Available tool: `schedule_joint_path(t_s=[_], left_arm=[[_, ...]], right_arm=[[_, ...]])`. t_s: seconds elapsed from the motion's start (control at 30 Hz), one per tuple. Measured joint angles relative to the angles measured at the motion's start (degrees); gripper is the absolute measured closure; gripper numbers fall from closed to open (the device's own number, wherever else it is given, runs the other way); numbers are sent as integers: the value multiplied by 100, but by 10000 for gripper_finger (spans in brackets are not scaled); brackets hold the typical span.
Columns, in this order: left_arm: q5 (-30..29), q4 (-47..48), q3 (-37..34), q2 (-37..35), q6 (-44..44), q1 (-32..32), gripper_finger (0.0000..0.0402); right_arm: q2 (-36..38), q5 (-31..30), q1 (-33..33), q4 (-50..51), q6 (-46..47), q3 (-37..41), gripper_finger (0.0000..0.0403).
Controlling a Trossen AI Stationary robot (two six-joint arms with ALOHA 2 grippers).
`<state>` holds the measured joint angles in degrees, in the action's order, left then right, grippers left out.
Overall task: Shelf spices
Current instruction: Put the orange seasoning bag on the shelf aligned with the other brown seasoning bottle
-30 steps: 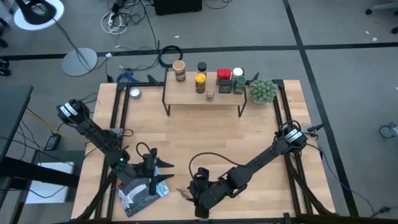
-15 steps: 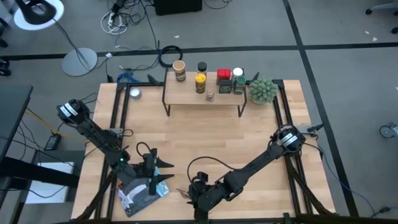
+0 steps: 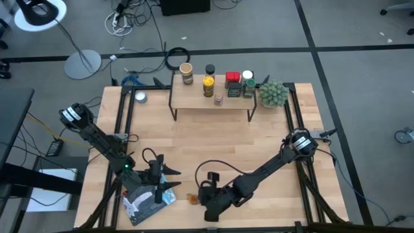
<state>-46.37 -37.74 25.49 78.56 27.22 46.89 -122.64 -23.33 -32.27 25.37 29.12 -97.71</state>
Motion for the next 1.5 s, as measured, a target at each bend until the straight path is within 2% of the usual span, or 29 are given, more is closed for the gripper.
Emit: schedule_joint_path(t_s=[0.13, 0.23, 0.4, 0.5, 0.57, 0.67, 0.83, 1.0, 1.17, 1.27, 1.5], left_arm=[[-29, -49, 0, 0, -308, -64, 208], [-157, -66, 0, 0, -413, -176, 208], [-328, -169, 0, -1, -605, -573, 208], [55, -181, 0, 0, -733, -1040, 208], [610, -168, 0, 0, -745, -1430, 208], [1303, -186, 0, 0, -768, -1956, 208], [2057, -504, 50, 0, -1225, -2492, 208], [2683, -286, 546, 0, -1536, -2930, 208], [2994, 612, 1251, 0, -1747, -3277, 208], [3017, 941, 1509, 0, -1830, -3397, 208], [3388, 908, 1576, 0, -1829, -3530, 208]], right_arm=[[259, -272, 2, 598, -48, 0, 401], [565, -703, 0, 1024, -297, 0, 401], [1142, -1287, 147, 2269, -389, 0, 402], [1533, -1436, 286, 2586, -562, 113, 402], [1907, -1440, 369, 2451, -714, 490, 402], [2613, -1414, 458, 2053, -531, 1452, 402], [3880, -1354, 463, 525, -419, 3129, 402], [4608, -587, 846, -573, -478, 4123, 403], [4479, 469, 1309, -1423, -1125, 4312, 403], [4331, 443, 1409, -1421, -1398, 4217, 403], [4313, 352, 1589, -1627, -1757, 4155, 403]])
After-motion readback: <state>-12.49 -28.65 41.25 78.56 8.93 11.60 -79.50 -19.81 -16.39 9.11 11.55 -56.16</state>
